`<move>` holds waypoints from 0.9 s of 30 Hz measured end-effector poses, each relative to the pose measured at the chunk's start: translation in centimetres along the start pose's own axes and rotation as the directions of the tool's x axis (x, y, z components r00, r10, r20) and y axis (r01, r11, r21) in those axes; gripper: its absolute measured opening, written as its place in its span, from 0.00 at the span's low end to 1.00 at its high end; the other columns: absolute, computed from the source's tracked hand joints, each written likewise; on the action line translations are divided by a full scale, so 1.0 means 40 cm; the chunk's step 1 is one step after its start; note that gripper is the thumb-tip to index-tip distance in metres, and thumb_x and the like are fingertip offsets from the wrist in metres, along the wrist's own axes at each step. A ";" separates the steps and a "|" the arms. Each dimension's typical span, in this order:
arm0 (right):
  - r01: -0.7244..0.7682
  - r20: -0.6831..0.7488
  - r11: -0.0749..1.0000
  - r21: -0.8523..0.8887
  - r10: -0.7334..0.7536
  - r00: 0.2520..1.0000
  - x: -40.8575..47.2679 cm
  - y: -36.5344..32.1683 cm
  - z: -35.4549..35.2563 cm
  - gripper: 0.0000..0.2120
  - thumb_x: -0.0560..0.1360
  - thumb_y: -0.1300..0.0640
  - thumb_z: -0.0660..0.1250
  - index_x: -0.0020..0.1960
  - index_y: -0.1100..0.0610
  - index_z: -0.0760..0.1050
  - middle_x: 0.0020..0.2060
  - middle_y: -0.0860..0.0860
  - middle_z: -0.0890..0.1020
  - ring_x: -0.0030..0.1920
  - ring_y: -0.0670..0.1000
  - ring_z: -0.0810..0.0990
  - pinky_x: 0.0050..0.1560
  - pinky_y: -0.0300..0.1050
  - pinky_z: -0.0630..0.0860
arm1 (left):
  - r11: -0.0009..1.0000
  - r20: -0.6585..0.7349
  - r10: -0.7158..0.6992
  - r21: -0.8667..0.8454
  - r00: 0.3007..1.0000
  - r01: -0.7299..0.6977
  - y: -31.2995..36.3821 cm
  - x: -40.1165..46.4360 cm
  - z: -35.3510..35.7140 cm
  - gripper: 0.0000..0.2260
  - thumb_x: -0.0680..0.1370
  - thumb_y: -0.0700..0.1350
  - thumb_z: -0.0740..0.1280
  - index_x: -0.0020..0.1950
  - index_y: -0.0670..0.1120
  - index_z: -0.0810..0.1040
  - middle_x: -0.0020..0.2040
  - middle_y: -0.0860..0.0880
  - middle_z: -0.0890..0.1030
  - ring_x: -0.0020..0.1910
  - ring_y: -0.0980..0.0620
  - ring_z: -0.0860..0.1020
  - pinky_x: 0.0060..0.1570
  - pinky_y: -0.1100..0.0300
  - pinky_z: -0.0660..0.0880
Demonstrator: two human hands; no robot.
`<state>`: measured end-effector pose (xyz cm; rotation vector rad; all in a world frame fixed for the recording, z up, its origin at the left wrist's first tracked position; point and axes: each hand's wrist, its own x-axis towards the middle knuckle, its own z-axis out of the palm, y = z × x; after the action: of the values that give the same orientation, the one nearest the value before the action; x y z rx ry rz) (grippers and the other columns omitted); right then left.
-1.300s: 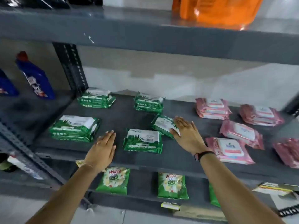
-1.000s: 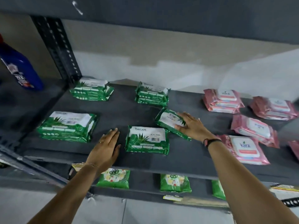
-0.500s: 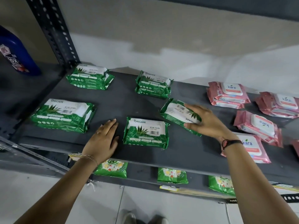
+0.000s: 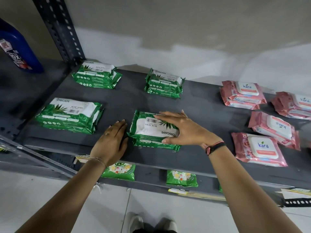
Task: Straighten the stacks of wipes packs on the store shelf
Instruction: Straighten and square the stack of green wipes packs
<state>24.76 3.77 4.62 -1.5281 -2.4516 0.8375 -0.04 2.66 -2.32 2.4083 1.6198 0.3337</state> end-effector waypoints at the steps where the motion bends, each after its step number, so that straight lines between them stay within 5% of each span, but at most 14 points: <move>1: 0.005 0.009 1.000 -0.010 -0.005 1.000 0.000 0.001 -0.003 0.36 0.68 0.50 0.71 0.70 0.46 0.56 0.73 0.50 0.59 0.73 0.50 0.54 0.71 0.57 0.36 | 1.000 0.000 0.001 -0.001 1.000 -0.001 0.001 0.000 0.000 0.27 0.73 0.52 0.47 0.65 0.36 0.66 0.67 0.38 0.70 0.66 0.39 0.67 0.66 0.47 0.61; 9: -0.039 -0.023 0.992 -0.117 0.037 0.999 0.003 -0.030 -0.013 0.34 0.68 0.42 0.68 0.69 0.44 0.58 0.73 0.48 0.61 0.73 0.50 0.55 0.69 0.58 0.32 | 1.000 0.012 0.006 0.009 1.000 -0.006 -0.003 0.000 0.003 0.27 0.74 0.52 0.47 0.66 0.37 0.65 0.68 0.38 0.68 0.67 0.40 0.66 0.66 0.47 0.59; 12: -0.113 -0.144 0.972 -0.205 0.084 0.986 -0.004 -0.058 0.007 0.29 0.69 0.41 0.65 0.68 0.46 0.62 0.67 0.49 0.69 0.67 0.54 0.66 0.71 0.57 0.55 | 1.000 0.017 0.003 0.008 1.000 -0.003 -0.005 0.001 0.004 0.26 0.74 0.52 0.47 0.66 0.37 0.64 0.68 0.38 0.67 0.67 0.40 0.65 0.67 0.47 0.59; 14: -0.216 -0.225 0.948 -0.232 0.163 0.960 -0.010 -0.083 0.026 0.30 0.69 0.38 0.62 0.67 0.50 0.62 0.63 0.51 0.71 0.62 0.56 0.70 0.59 0.54 0.70 | 1.000 0.019 0.007 0.012 1.000 -0.007 -0.005 0.001 0.004 0.27 0.74 0.52 0.47 0.65 0.36 0.65 0.68 0.38 0.68 0.67 0.39 0.66 0.66 0.46 0.60; 18: -0.312 -0.334 0.907 -0.282 0.212 0.918 -0.015 -0.109 0.032 0.32 0.71 0.34 0.54 0.66 0.55 0.62 0.64 0.55 0.68 0.60 0.59 0.71 0.49 0.55 0.76 | 1.000 0.014 0.008 0.008 1.000 -0.008 -0.002 0.000 0.003 0.27 0.74 0.52 0.47 0.65 0.37 0.65 0.67 0.37 0.69 0.66 0.39 0.67 0.65 0.46 0.61; 23: -0.028 0.031 0.972 -0.234 0.036 0.999 -0.009 -0.086 -0.009 0.27 0.73 0.45 0.61 0.69 0.42 0.56 0.74 0.47 0.53 0.71 0.53 0.54 0.66 0.56 0.64 | 1.000 0.014 0.010 0.009 1.000 -0.011 -0.003 0.000 0.004 0.27 0.74 0.53 0.46 0.66 0.37 0.65 0.68 0.38 0.68 0.67 0.40 0.66 0.66 0.46 0.61; 27: -0.123 -0.089 0.960 -0.253 0.104 0.991 -0.003 -0.106 0.013 0.26 0.74 0.42 0.58 0.69 0.46 0.59 0.70 0.50 0.61 0.67 0.55 0.59 0.58 0.56 0.72 | 1.000 0.014 0.011 0.011 1.000 -0.012 -0.004 0.001 0.003 0.28 0.73 0.53 0.46 0.66 0.37 0.64 0.69 0.38 0.67 0.67 0.40 0.65 0.66 0.47 0.60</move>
<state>21.28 2.08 6.41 -1.7651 -2.5183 0.4789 -0.16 2.74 -2.47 2.4231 1.6064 0.3100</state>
